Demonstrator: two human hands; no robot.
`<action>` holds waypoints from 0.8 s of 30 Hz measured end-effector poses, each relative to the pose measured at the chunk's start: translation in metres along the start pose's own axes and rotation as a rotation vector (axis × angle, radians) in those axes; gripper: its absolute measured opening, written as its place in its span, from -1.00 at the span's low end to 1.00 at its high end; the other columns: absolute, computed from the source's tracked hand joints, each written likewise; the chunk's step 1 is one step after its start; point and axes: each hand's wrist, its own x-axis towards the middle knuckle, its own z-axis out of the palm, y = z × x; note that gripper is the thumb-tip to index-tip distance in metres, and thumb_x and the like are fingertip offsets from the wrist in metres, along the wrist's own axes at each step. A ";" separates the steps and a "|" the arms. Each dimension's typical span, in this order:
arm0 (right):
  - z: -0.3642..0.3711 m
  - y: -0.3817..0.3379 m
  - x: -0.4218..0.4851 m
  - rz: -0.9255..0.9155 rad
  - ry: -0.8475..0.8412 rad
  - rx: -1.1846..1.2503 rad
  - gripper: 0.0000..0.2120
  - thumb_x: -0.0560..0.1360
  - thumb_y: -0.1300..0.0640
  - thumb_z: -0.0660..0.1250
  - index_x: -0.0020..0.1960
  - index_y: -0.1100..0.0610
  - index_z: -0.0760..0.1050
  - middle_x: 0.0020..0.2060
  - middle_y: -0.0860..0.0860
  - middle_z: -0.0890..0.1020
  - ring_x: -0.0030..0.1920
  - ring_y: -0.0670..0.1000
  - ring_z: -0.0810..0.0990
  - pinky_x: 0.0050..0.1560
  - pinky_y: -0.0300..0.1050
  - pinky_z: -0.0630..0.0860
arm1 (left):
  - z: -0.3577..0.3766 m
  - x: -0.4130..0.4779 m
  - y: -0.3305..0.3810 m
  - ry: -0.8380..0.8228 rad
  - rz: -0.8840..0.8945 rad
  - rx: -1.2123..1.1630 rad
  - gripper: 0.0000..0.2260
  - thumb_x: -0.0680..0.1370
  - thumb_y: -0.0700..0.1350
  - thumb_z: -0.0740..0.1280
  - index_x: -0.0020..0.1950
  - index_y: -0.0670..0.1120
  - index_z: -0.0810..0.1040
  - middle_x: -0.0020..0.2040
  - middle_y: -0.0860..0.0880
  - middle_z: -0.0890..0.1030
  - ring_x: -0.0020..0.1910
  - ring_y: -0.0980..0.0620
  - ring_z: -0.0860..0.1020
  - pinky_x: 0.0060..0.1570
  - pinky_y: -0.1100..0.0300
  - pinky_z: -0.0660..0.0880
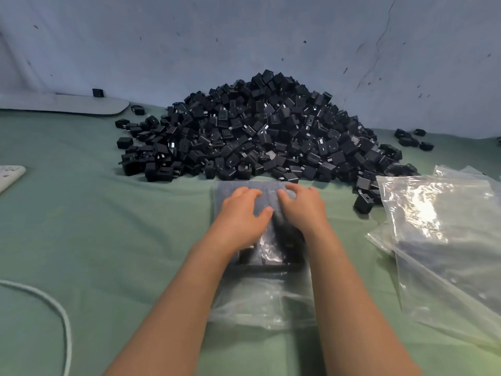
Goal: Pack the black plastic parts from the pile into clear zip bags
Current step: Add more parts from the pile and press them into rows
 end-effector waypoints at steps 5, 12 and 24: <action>0.014 -0.007 0.054 0.092 -0.037 -0.132 -0.58 0.58 -0.18 0.05 0.35 -0.09 0.44 0.41 0.20 0.34 0.47 0.17 0.19 0.43 0.13 0.18 | 0.007 0.043 0.004 0.038 -0.144 -0.276 -0.69 0.60 -0.09 0.19 0.34 -0.07 0.43 0.26 -0.09 0.52 0.05 0.01 0.51 -0.05 0.31 0.32; 0.016 -0.011 0.076 0.127 0.117 0.004 -0.67 0.57 -0.08 0.11 0.25 -0.09 0.52 0.25 0.14 0.53 0.31 0.19 0.40 0.35 0.11 0.29 | 0.015 0.076 0.002 0.044 -0.199 -0.509 -0.75 0.59 -0.11 0.20 0.27 -0.07 0.44 0.04 0.02 0.50 -0.22 0.17 0.47 -0.32 0.50 0.38; -0.035 -0.045 -0.033 -0.443 -0.289 0.215 -0.62 0.50 0.29 0.16 0.08 -0.07 0.62 -0.01 -0.21 0.67 0.05 -0.17 0.58 0.19 -0.14 0.48 | -0.006 0.039 -0.003 0.113 -0.283 -1.119 -0.85 0.62 -0.11 0.21 -0.06 -0.12 0.53 -0.12 -0.10 0.64 -0.20 0.07 0.63 -0.23 0.29 0.57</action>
